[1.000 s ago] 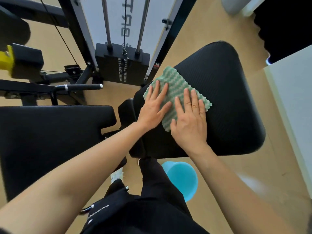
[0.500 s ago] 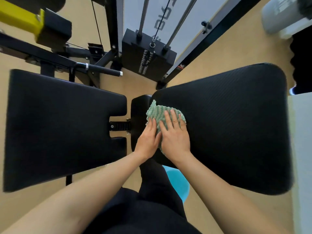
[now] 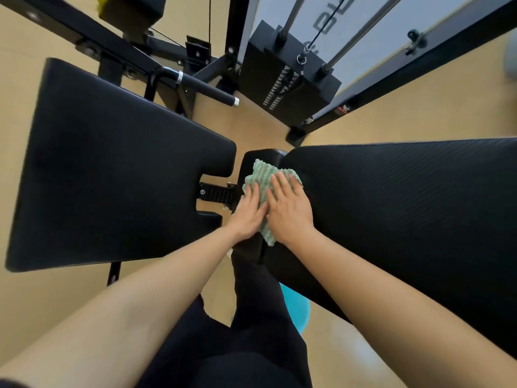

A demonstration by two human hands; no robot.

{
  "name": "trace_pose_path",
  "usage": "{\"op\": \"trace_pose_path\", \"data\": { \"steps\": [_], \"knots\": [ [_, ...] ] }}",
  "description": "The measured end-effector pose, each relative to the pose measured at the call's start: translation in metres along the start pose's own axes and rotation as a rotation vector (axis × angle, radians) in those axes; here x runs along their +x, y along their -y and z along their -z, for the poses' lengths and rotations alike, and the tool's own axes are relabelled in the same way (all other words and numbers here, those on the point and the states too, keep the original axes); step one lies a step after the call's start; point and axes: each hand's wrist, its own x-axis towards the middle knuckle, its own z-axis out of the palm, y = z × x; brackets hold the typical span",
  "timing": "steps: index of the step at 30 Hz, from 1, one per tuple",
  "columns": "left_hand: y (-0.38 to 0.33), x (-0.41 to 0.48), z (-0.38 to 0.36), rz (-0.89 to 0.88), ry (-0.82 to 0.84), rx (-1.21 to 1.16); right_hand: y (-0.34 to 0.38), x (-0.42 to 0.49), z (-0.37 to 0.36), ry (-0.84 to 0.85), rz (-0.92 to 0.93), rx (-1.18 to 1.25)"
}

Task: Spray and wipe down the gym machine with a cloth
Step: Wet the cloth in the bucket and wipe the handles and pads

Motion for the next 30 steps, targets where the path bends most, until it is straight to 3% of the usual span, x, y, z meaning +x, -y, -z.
{"op": "trace_pose_path", "data": {
  "steps": [8, 13, 19, 22, 25, 30],
  "knots": [
    [-0.005, 0.021, 0.014, -0.02, -0.008, -0.056, -0.006, 0.044, 0.013, -0.002, -0.058, -0.067],
    [0.058, -0.027, -0.039, 0.105, 0.064, 0.022, 0.054, 0.004, -0.017, 0.073, 0.109, -0.18],
    [0.069, -0.092, -0.074, 0.258, 0.085, -0.225, 0.094, -0.024, -0.041, 0.144, 0.227, -0.253],
    [0.066, -0.08, -0.073, 0.285, 0.025, -0.144, 0.083, -0.009, -0.035, 0.152, 0.255, -0.254],
    [0.067, -0.053, -0.055, 0.329, -0.006, -0.265, 0.067, 0.02, -0.023, 0.155, 0.226, -0.23],
    [0.055, 0.019, -0.007, 0.226, -0.027, -0.313, 0.036, 0.08, -0.002, 0.087, 0.081, -0.196]
  ]
}}
